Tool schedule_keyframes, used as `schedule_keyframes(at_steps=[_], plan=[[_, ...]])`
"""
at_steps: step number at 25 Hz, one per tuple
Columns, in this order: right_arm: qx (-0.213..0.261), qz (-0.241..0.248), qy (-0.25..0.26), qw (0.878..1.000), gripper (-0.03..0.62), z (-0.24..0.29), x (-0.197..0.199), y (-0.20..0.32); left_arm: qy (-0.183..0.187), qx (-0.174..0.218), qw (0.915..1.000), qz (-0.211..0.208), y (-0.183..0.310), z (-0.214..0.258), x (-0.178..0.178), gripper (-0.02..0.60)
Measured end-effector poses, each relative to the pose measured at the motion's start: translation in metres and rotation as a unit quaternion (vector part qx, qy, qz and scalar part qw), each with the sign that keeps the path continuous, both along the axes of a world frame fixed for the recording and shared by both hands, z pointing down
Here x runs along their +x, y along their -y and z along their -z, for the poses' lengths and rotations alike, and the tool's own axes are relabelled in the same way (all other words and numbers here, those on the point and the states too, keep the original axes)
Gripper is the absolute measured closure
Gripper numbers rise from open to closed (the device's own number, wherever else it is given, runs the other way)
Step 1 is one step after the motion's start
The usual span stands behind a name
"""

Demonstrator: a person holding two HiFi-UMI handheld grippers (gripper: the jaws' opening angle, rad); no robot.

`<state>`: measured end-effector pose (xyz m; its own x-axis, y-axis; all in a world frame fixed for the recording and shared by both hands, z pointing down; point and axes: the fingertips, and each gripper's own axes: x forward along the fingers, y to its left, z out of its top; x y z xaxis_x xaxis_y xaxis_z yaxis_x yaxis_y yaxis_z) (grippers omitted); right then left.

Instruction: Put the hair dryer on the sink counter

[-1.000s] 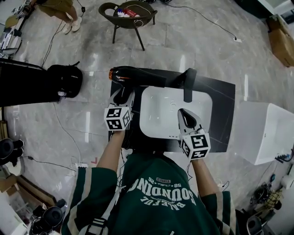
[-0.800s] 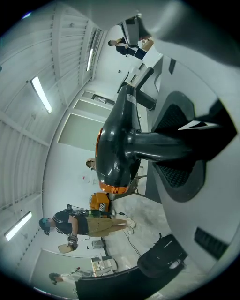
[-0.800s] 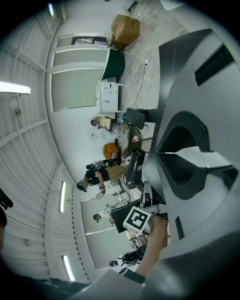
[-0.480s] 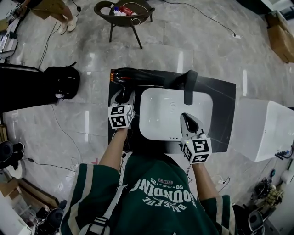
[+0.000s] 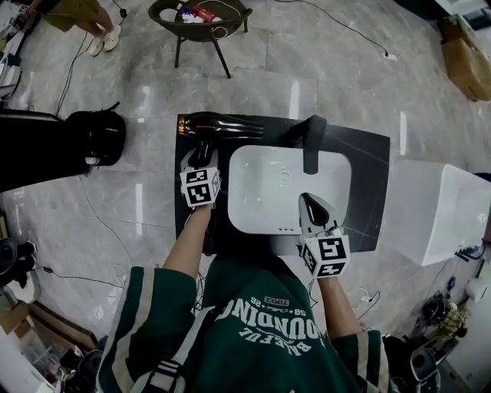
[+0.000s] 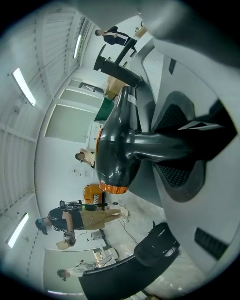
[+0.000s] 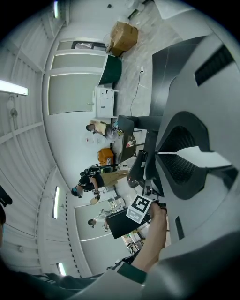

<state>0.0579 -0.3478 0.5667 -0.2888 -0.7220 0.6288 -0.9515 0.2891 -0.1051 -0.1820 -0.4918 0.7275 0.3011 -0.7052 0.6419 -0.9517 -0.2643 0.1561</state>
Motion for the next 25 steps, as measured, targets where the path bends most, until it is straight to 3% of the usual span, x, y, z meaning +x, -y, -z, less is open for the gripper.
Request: schedule_keyframes(at_steps=[9, 20, 25], plan=[[0.005, -0.016, -0.015, 1.0, 0.549, 0.006, 0.014, -0.011, 0.034, -0.005, 0.9994, 0.002, -0.001, -0.016, -0.004, 0.39], [0.01, -0.023, 0.002, 1.0, 0.549, 0.005, 0.026, -0.027, 0.059, -0.014, 0.9981, 0.011, -0.001, -0.03, -0.007, 0.388], [0.021, -0.012, 0.012, 1.0, 0.549, 0.012, 0.036, -0.032, 0.077, -0.032, 0.9965, 0.015, -0.015, -0.034, -0.009, 0.349]])
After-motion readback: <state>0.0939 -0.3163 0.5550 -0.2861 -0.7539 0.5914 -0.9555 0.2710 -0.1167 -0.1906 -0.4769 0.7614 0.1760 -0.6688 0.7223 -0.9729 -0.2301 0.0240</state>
